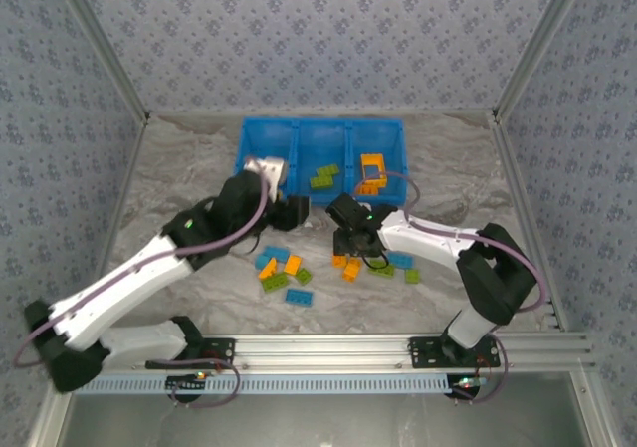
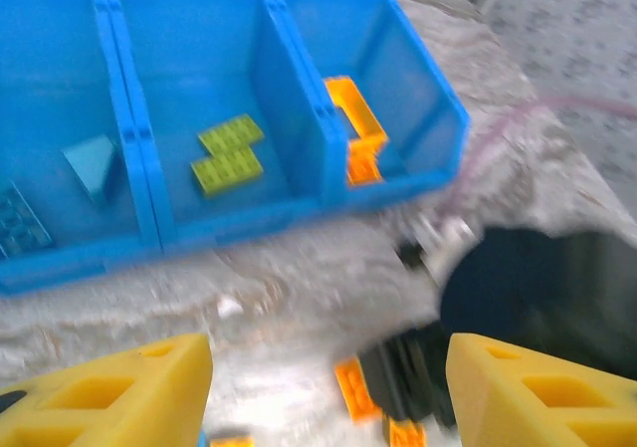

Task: Sort the legos into containers by color

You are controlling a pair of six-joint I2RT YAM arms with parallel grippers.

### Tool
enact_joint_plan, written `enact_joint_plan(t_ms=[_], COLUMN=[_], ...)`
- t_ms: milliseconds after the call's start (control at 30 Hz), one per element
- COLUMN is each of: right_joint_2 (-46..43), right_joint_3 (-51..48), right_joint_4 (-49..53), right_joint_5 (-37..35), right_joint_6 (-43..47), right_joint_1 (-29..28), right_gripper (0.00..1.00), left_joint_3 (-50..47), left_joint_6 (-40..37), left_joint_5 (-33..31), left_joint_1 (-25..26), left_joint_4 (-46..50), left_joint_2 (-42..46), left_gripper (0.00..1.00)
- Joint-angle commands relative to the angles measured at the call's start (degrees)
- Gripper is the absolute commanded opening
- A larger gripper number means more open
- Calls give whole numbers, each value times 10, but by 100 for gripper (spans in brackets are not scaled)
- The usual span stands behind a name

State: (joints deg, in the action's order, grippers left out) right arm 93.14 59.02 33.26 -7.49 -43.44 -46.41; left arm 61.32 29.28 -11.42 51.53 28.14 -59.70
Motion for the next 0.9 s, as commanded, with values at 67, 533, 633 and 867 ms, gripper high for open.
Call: enact_joint_plan(t_ms=[67, 533, 633, 867], right_joint_2=[41, 115, 126, 82], right_joint_3=[47, 88, 88, 121], right_joint_4=[27, 55, 53, 66], right_joint_5=[56, 105, 102, 50], right_joint_6=[20, 21, 23, 25], right_joint_1=[2, 8, 9, 2], right_gripper=[64, 51, 43, 26], left_joint_3=[-105, -146, -139, -125], left_joint_6=[55, 98, 96, 86], left_joint_5=[-9, -14, -18, -26], left_joint_1=[21, 37, 38, 38], left_joint_4=[23, 43, 44, 56], left_joint_2=[134, 201, 195, 196], left_gripper=[64, 65, 65, 65])
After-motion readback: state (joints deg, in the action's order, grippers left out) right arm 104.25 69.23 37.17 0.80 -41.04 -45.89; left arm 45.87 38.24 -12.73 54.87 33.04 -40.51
